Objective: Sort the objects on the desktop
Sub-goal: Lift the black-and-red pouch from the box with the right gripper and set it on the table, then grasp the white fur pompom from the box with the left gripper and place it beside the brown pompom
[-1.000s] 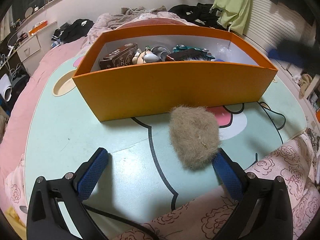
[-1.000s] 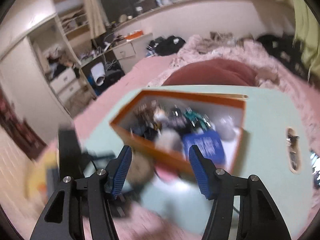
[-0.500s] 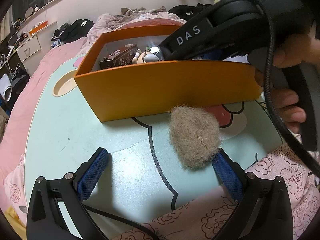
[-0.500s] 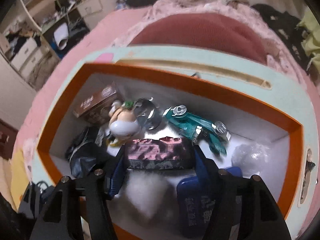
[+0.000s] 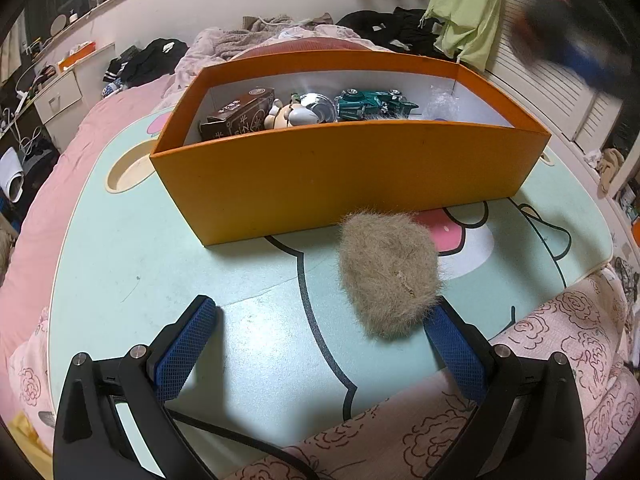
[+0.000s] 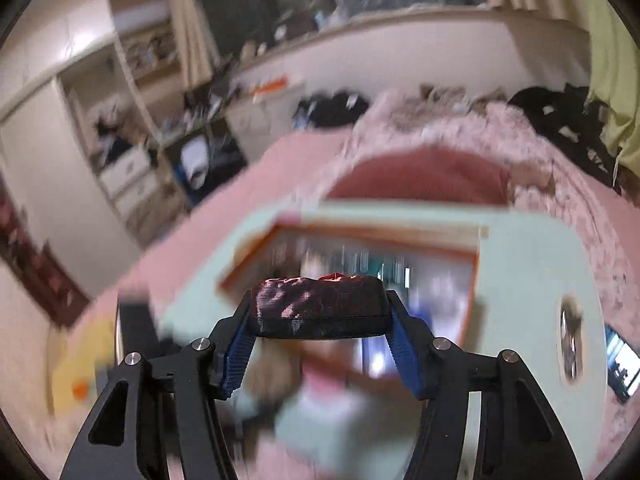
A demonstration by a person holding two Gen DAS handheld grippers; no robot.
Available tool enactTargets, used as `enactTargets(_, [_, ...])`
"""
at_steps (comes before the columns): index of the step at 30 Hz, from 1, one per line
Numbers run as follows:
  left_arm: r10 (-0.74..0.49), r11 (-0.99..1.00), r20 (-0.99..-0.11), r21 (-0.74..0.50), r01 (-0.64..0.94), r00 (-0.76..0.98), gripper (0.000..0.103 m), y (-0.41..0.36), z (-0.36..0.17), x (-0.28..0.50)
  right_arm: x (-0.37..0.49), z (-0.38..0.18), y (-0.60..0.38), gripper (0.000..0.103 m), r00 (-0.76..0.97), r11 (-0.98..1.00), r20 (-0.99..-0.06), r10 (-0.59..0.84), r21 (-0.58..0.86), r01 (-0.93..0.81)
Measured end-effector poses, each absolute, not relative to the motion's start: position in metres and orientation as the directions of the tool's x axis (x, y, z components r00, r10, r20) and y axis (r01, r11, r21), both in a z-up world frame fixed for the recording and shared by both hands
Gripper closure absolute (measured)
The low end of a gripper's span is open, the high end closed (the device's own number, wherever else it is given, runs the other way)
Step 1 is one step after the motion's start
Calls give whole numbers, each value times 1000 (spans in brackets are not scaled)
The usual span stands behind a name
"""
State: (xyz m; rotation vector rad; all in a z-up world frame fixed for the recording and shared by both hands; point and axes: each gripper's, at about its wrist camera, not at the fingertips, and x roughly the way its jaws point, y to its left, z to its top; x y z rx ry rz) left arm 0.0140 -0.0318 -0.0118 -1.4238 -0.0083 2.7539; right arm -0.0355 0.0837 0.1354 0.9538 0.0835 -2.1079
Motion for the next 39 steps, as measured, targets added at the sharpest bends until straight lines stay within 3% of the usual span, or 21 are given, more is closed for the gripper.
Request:
enactTargets(5, [37, -999, -815, -24, -29, -578, 0, -32, -12, 15, -29, 77, 82, 42, -387, -726, -756, -527, 165, 667])
enactTargets(10, [36, -999, -815, -25, -28, -579, 0, -31, -11, 16, -56, 46, 74, 39, -472, -788, -769, -431, 66, 612])
enactTargets(11, [36, -999, -815, -24, -28, -578, 0, -31, -12, 15, -55, 45, 73, 32, -483, -785, -768, -421, 41, 618])
enactTargets(12, [36, -999, -815, -24, -28, -579, 0, -32, -12, 15, -53, 43, 71, 11, -486, -788, -779, -397, 17, 616])
enactTargets(13, [37, -999, -815, -26, -28, -579, 0, -31, -11, 16, -51, 41, 73, 3, -502, -797, -782, -368, -12, 603])
enactTargets(15, [36, -999, -815, -24, -28, -579, 0, -32, -12, 15, -46, 36, 85, 1, -532, -810, -766, -362, -24, 586])
enactTargets(32, [40, -999, -800, -36, -18, -599, 1, -38, 0, 23, -48, 35, 103, 0, -578, -844, -740, -345, -24, 535])
enactTargets(34, [51, -999, -781, -47, -22, -622, 7, -39, 11, 24, -47, 35, 104, 0, -578, -844, -739, -346, -23, 535])
enactTargets(36, [146, -988, -750, -142, -59, -645, 20, -40, 33, 24, -48, 35, 103, 0, -578, -844, -739, -345, -25, 535])
enactTargets(39, [261, -963, -685, -237, -131, -680, 23, -35, 72, 18, -46, 36, 104, 0, -579, -844, -738, -346, -24, 536])
